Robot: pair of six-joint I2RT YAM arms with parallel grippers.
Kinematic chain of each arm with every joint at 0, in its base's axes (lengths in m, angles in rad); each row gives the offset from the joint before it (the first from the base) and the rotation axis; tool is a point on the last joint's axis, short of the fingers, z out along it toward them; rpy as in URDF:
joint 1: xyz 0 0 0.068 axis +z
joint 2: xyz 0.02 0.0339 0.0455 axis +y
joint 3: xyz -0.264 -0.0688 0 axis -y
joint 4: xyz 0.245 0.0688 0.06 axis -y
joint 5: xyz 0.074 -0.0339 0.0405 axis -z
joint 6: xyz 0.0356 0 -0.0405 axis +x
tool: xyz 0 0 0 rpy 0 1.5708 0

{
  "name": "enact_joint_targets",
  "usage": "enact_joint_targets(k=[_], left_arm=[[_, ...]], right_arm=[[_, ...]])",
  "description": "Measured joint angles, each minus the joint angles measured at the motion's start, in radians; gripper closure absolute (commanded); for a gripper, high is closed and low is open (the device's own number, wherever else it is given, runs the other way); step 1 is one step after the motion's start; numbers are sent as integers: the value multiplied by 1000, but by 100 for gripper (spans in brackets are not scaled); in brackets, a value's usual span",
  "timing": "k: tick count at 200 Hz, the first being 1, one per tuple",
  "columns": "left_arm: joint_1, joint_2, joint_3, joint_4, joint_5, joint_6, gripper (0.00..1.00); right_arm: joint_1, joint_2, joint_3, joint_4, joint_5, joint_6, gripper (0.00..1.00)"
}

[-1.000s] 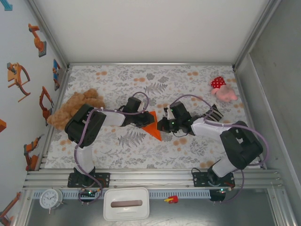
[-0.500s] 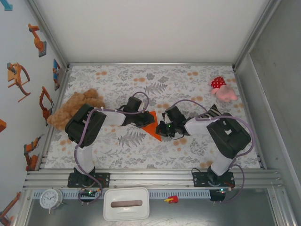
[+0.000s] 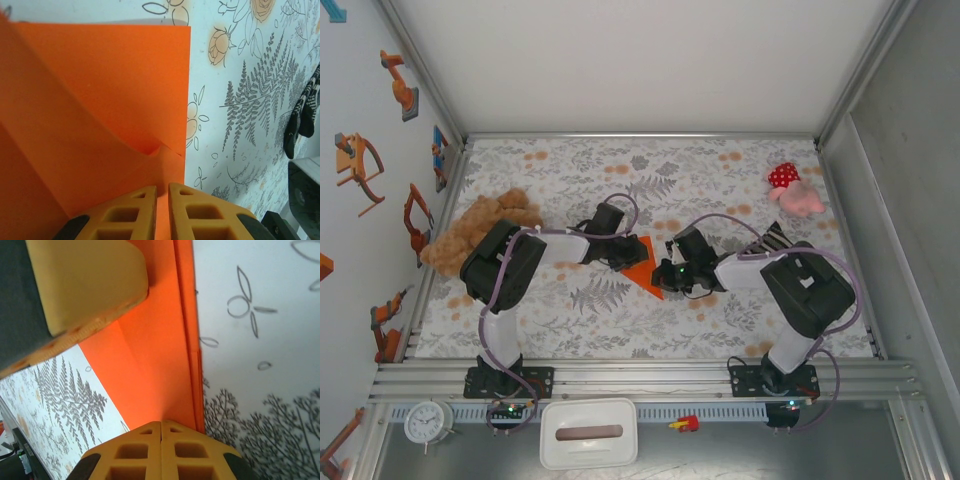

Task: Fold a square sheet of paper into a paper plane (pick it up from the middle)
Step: Fourth fold the wing at the center of the table.

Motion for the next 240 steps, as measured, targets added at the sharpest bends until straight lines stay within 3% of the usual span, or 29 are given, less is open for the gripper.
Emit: enact_joint_targets(k=[74,132,174,240], left_arm=[[0,5,13,-24,-2,-7,84],[0,5,14,-24,1,-7,84],[0,5,18,-29,1,-7,84],[0,5,21,-34,3,-7,84]], right_arm=[[0,-182,-209,40,-10,15,99],[8,-337,-159,-159,33,11,100],[18,-201,-29,-71,53,38,100],[19,-30,29,-47,83,51,100]])
